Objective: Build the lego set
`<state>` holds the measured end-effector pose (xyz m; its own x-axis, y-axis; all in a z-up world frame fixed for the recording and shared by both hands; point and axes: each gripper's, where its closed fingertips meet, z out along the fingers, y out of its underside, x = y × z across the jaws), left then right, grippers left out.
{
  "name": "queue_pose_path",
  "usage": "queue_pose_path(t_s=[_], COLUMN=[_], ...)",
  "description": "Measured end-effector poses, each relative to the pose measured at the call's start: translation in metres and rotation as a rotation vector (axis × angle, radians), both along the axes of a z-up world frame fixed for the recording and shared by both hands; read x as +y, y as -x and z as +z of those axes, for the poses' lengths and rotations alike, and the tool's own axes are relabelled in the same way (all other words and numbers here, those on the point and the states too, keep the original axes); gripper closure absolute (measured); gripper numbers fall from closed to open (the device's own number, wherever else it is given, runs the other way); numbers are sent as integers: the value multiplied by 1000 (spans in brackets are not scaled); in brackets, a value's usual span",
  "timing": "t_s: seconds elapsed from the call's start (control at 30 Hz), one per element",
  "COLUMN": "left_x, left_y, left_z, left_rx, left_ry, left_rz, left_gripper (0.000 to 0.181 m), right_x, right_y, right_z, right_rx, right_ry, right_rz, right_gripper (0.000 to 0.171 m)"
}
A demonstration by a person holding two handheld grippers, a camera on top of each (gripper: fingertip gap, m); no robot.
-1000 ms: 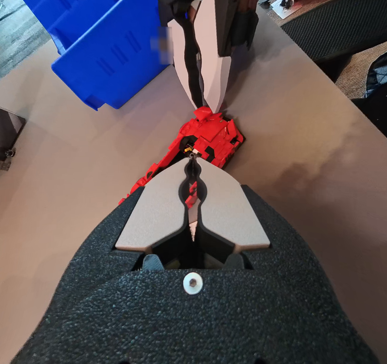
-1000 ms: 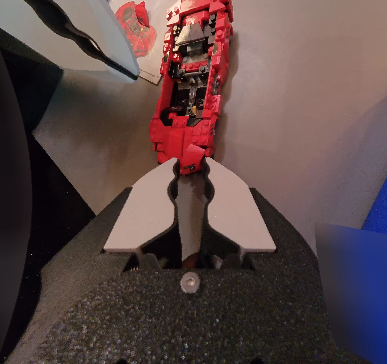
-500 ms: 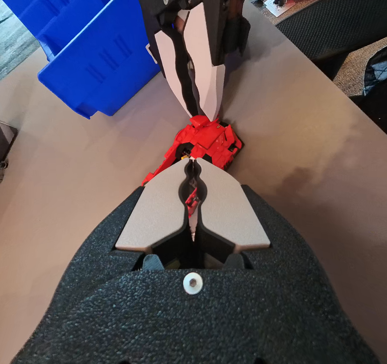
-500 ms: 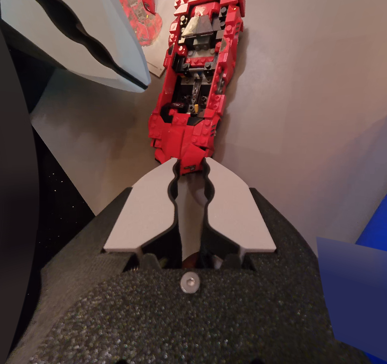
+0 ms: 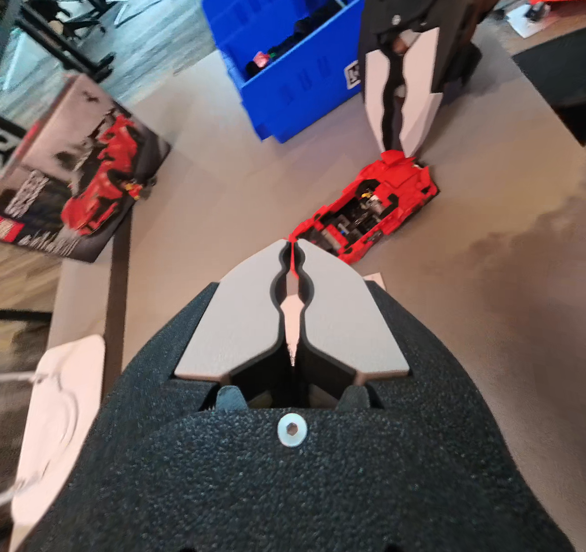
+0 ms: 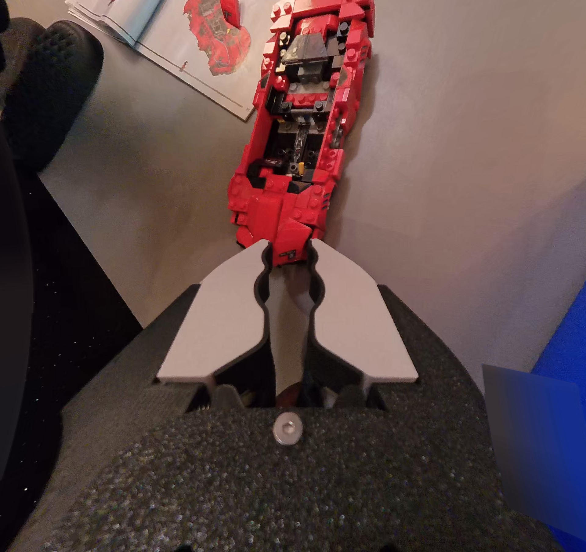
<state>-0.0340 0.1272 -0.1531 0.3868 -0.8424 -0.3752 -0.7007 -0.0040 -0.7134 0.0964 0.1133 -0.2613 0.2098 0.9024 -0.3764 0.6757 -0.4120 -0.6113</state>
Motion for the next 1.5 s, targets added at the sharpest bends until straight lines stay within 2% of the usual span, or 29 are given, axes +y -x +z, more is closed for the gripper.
queue_pose_path(t_s=[0.1, 0.2, 0.43, 0.6, 0.77, 0.9, 0.97, 1.2, 1.3, 1.4, 1.5], left_x=[-2, -13, -43, -67, -91, -103, -105, -114, -115, -116, -115], left_y=[31, 46, 54, 56, 64, 67, 64, 54, 53, 53, 54], left_z=[16, 15, -25, -43, -70, -99, -106, -107, -109, -113, -114], left_rx=[-31, -88, -110, -105, -88, -76, -103, -144, -129, -122, -121], left_ry=[-25, -3, 95, 155, 210, 226, 236, 254, 251, 272, 277], left_rz=[99, 150, 172, 181, 241, 268, 256, 200, 192, 192, 194], left_gripper=[181, 181, 180, 180, 179, 179, 179, 178, 178, 177, 177], right_x=[0, 2, 7, 7, -34, -86, -96, -92, -89, -85, -75], right_y=[-1, -3, -6, -1, 41, 91, 111, 132, 132, 133, 135], right_z=[3, 7, 8, 23, 45, 19, 5, -15, -17, -11, 11], right_rx=[13, 32, 79, 149, 239, 149, 111, 20, -4, 6, 81], right_ry=[-8, -21, -63, -103, -117, -111, -141, -206, -224, -239, -243], right_rz=[-16, -40, -126, -163, -56, 116, 165, 196, 206, 225, 206], right_gripper=[151, 151, 151, 151, 151, 151, 151, 149, 139, 131, 127])
